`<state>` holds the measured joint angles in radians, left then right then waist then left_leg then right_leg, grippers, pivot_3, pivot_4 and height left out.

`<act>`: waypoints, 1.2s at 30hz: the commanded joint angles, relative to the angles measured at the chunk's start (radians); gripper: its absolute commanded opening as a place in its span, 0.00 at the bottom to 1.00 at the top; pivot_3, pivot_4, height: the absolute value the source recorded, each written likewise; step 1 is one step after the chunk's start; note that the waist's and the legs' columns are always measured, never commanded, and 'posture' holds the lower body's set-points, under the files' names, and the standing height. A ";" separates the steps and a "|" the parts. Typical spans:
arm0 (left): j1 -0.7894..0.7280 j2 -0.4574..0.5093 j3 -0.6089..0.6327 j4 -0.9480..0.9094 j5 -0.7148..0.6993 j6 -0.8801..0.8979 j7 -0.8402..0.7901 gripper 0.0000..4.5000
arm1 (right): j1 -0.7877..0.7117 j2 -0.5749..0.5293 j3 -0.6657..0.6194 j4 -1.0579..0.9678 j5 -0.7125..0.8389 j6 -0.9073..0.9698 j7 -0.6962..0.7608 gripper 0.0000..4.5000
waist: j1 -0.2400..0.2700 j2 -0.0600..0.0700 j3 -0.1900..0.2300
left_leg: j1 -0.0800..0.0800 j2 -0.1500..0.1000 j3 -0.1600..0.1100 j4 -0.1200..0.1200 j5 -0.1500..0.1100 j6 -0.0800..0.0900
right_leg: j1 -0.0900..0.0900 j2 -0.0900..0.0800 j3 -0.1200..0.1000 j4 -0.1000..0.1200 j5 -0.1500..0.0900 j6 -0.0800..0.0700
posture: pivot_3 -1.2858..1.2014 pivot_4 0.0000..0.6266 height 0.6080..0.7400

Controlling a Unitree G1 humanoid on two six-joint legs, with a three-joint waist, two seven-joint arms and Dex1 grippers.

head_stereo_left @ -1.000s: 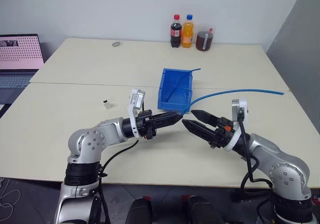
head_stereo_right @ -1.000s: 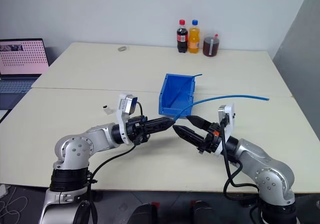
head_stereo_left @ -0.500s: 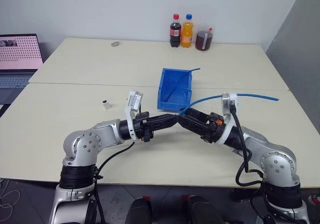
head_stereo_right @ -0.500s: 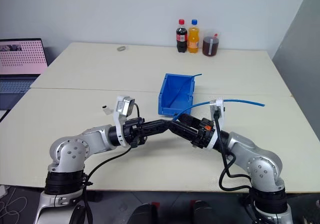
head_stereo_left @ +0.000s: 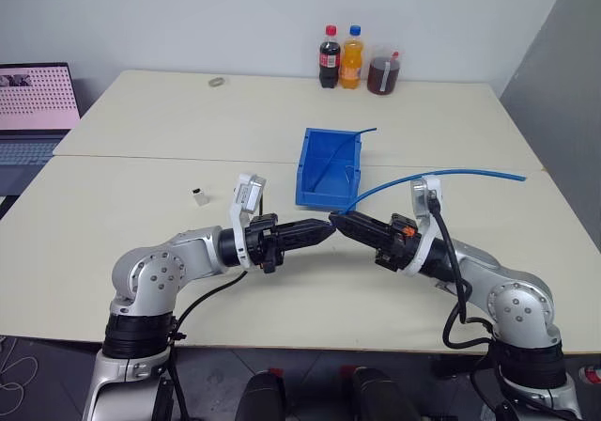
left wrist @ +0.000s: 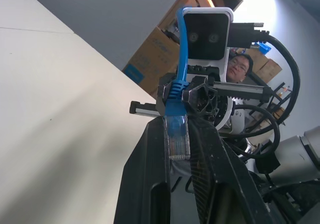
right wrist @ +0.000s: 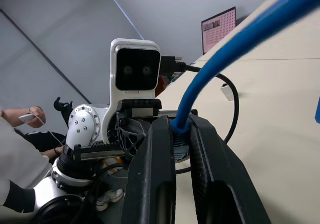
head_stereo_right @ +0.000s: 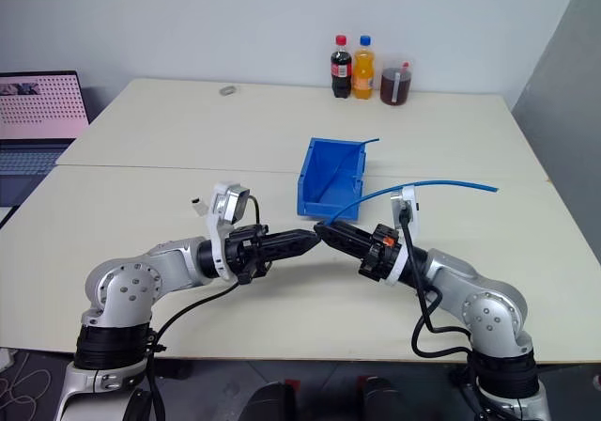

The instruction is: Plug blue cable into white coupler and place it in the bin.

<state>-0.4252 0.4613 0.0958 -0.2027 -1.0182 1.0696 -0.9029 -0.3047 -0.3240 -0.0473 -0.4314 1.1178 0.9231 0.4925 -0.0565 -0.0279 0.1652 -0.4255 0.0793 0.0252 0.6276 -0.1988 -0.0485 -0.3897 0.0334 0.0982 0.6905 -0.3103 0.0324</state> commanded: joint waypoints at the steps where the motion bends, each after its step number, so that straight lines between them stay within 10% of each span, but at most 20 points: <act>1: -0.003 0.009 -0.010 -0.020 0.033 -0.065 -0.017 0.05 | -0.017 -0.018 0.009 -0.047 0.069 0.028 0.024 0.02 | 0.000 0.000 0.000 | 0.000 0.000 0.000 0.000 0.000 0.000 | 0.000 0.000 0.000 -0.001 0.000 0.000 | 0.52 0.24 1.00; 7: -0.001 0.005 -0.009 -0.006 0.061 -0.116 -0.013 0.05 | -0.018 -0.021 0.018 -0.053 0.077 0.033 0.019 0.02 | 0.000 0.000 0.000 | -0.001 0.000 0.000 -0.001 0.000 0.000 | 0.000 0.000 0.000 -0.002 0.000 0.000 | 0.52 0.24 1.00; 23: 0.181 0.133 0.101 -0.079 -0.043 -0.040 0.002 0.79 | -0.031 0.014 0.015 -0.057 0.040 -0.021 -0.023 0.02 | -0.001 0.000 0.001 | -0.002 0.001 0.000 -0.002 0.000 0.000 | -0.001 -0.001 0.000 -0.004 0.000 0.000 | 0.52 0.24 1.00; 32: 0.382 0.216 0.174 -0.178 0.139 -0.246 0.040 1.00 | -0.035 0.004 0.013 -0.036 0.004 -0.049 -0.015 0.02 | -0.001 0.001 0.001 | -0.002 0.001 0.000 -0.004 0.000 0.000 | -0.001 -0.002 0.000 -0.008 0.000 0.000 | 0.52 0.24 1.00; 36: 0.430 0.055 0.192 -0.135 0.425 -0.548 0.321 1.00 | -0.031 -0.001 0.037 -0.021 -0.047 -0.068 0.002 0.02 | 0.002 0.002 0.002 | -0.002 0.000 0.002 -0.006 0.000 0.000 | -0.001 -0.004 0.000 -0.010 0.000 0.000 | 0.52 0.24 1.00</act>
<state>0.0061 0.5695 0.2627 -0.3467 -0.7188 0.6673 -0.7300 -0.3292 -0.3261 -0.0152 -0.4422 1.0842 0.8807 0.4789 -0.0547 -0.0261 0.1667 -0.4276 0.0794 0.0270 0.6214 -0.1991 -0.0488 -0.3911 0.0282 0.0985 0.6811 -0.3099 0.0324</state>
